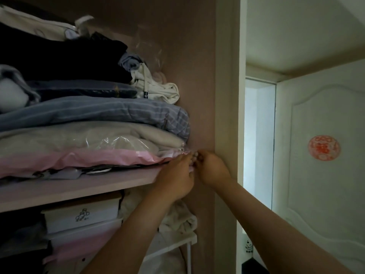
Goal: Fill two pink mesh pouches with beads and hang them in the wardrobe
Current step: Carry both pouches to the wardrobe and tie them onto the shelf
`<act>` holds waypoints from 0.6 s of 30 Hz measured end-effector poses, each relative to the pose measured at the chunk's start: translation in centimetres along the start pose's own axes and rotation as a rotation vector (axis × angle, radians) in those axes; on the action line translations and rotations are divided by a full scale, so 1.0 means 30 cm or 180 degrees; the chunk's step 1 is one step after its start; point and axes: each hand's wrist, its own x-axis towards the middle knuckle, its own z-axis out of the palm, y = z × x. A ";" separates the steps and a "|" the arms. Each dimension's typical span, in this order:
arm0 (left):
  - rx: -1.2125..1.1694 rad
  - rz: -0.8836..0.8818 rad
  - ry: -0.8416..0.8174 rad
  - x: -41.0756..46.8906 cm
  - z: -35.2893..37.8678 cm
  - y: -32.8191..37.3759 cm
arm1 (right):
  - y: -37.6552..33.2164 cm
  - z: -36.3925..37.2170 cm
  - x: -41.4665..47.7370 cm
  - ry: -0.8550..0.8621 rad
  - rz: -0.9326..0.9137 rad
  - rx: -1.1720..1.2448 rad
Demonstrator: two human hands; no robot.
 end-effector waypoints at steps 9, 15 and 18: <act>-0.0173 0.0147 -0.0206 0.022 0.003 -0.035 | -0.001 -0.001 -0.096 0.0518 -0.0812 -0.0849; 0.0000 0.0207 -0.0601 0.060 0.010 -0.029 | 0.009 0.015 -0.076 -0.0184 -0.0722 -0.0850; 0.0055 0.0135 -0.0689 0.085 0.011 -0.034 | 0.006 0.006 -0.050 -0.0397 -0.0651 -0.0764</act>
